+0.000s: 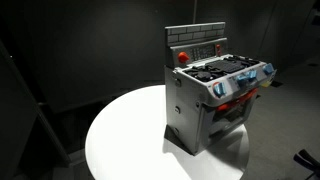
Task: Press the top right orange button on the stove
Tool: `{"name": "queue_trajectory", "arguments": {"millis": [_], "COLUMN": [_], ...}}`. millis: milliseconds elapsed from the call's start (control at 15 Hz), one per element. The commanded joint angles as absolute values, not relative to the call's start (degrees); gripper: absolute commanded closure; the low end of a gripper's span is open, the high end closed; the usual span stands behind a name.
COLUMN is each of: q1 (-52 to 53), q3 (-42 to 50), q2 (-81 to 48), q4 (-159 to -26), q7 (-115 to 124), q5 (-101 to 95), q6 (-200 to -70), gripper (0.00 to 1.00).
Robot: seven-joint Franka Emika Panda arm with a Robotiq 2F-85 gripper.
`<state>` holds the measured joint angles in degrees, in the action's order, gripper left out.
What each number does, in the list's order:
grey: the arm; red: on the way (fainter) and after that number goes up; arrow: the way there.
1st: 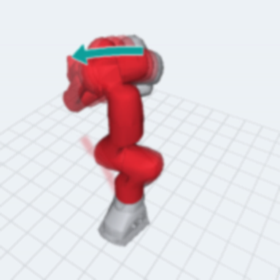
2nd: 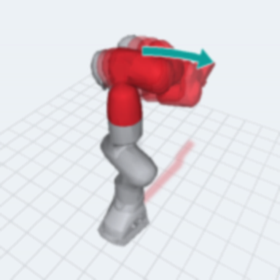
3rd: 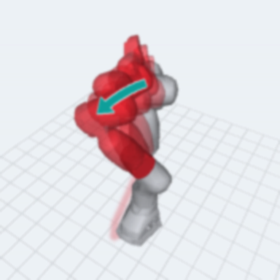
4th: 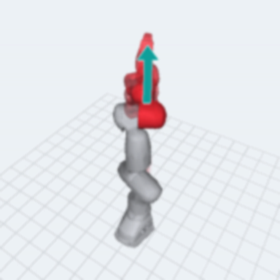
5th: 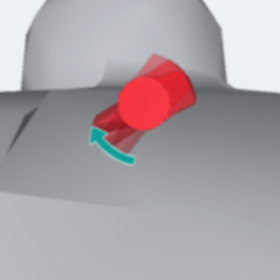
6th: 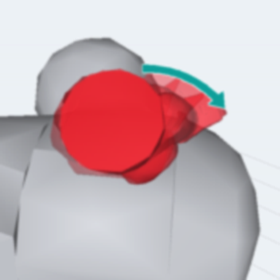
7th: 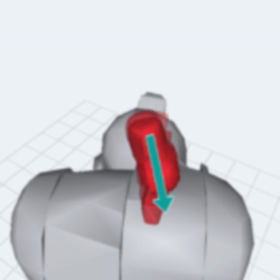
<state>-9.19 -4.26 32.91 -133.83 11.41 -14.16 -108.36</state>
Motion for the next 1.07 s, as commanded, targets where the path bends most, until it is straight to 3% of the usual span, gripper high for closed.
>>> {"name": "queue_trajectory", "arguments": {"millis": [0,333,1000], "q1": [-7.9,-8.0,-9.2], "q3": [-3.3,-3.2,-5.0], "q2": [32.8,32.0,22.5], "q4": [-133.6,-133.0,-129.0], "q7": [11.9,12.9,21.0], "q5": [-14.7,-14.6,-15.8], "q6": [-108.1,-109.4,-125.7], "gripper": [0.00,0.00,0.00]}}
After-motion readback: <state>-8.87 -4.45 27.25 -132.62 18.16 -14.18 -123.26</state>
